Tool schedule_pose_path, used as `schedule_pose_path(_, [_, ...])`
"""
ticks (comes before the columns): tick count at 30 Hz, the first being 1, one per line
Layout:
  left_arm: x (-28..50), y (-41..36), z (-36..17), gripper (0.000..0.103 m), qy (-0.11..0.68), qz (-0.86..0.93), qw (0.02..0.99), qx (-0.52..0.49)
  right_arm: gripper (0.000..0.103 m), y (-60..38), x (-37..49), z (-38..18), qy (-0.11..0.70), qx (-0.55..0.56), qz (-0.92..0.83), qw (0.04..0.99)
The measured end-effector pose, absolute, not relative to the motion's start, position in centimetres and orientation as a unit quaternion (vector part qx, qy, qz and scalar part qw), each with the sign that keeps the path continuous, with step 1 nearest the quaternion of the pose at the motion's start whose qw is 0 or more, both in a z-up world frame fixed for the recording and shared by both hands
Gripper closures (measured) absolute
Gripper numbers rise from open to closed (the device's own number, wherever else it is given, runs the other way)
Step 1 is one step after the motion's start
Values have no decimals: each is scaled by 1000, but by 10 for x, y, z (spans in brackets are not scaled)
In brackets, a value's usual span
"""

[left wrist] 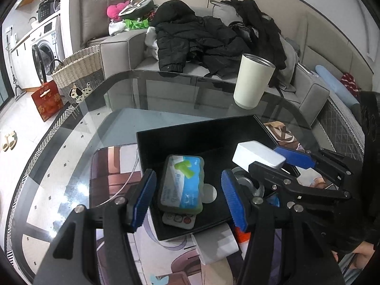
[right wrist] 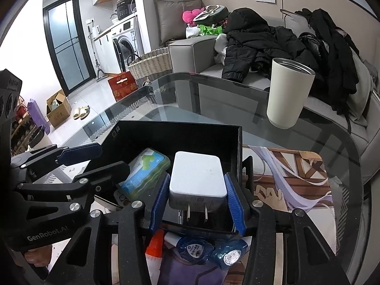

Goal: Organize rigid objects
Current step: 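Lower the earplug case into the box and open the left tool while the right tool lowers the charger, then move the left tool to the white adapter while the right tool reaches the red-capped glue bottle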

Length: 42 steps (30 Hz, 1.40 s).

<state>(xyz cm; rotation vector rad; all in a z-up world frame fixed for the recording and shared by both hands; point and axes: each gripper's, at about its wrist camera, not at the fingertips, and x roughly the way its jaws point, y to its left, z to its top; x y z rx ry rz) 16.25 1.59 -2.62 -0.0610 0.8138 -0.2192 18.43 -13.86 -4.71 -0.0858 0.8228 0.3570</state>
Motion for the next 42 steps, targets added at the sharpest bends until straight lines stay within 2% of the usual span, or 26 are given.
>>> schedule_pose_path(4, [158,18,-20,34,384,-103,917,-30,53,-141,185,-47,401,-33,176,898])
schedule_pose_path(25, [126,23,-6,34,373,-128,919,-23,52,-150,157,-17,375,-26,204,904])
schedule_pose_path(42, [88,10,-28,34,405,-160,900,27,52,-161,112,-36,421,-38,223,879])
